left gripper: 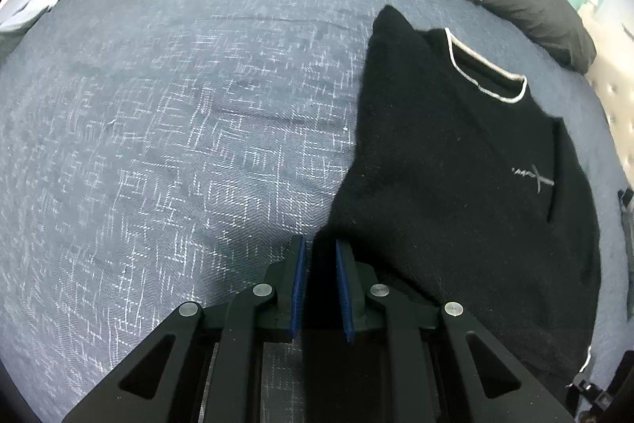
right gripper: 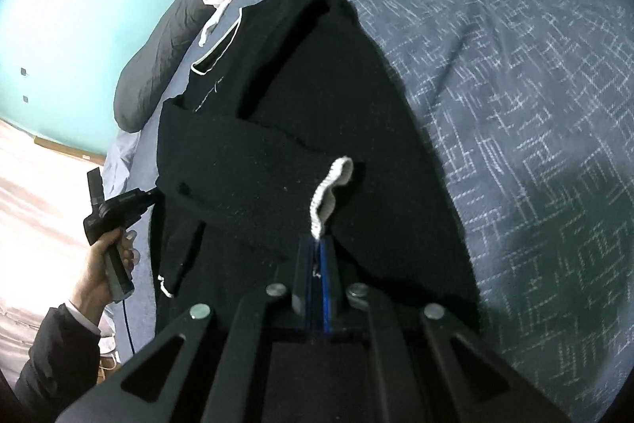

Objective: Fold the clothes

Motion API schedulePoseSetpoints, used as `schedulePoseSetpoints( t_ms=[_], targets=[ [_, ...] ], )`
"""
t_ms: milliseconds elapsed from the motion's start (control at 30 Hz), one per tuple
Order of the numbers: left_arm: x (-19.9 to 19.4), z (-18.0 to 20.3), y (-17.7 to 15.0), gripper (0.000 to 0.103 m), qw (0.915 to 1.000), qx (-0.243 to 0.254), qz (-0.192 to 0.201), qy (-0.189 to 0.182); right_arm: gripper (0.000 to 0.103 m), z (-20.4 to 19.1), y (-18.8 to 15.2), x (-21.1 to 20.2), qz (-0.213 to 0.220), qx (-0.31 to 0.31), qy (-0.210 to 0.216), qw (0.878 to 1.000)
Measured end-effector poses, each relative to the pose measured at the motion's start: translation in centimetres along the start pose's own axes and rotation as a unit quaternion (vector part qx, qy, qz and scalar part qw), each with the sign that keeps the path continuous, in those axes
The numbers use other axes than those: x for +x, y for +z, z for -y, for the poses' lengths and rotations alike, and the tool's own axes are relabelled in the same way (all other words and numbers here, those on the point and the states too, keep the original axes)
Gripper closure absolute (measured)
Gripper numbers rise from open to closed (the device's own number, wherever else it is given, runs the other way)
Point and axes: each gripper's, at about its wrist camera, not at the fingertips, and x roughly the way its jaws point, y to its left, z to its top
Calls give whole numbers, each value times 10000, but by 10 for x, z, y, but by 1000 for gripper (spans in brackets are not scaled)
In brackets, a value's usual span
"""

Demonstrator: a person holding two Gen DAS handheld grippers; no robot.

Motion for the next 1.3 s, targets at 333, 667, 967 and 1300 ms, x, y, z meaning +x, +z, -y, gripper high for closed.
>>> schedulePoseSetpoints(
  t_ms=[333, 667, 967, 1300],
  targets=[
    [-47, -29, -29, 85, 9964, -556, 632, -68, 98, -9, 6, -20, 385, -43, -228, 9990],
    [-69, -38, -74, 85, 9915, -755, 1037, -234, 89, -53, 28, -10, 309, -539, 26, 9981],
    [-64, -58, -89, 71, 9900, -835, 1125, -152, 70, -164, 85, 45, -134, -1757, 212, 9841],
    [-66, -76, -84, 54, 9876, -1085, 1093, -315, 70, -266, 138, 137, -652, -2461, 116, 9670]
  ],
)
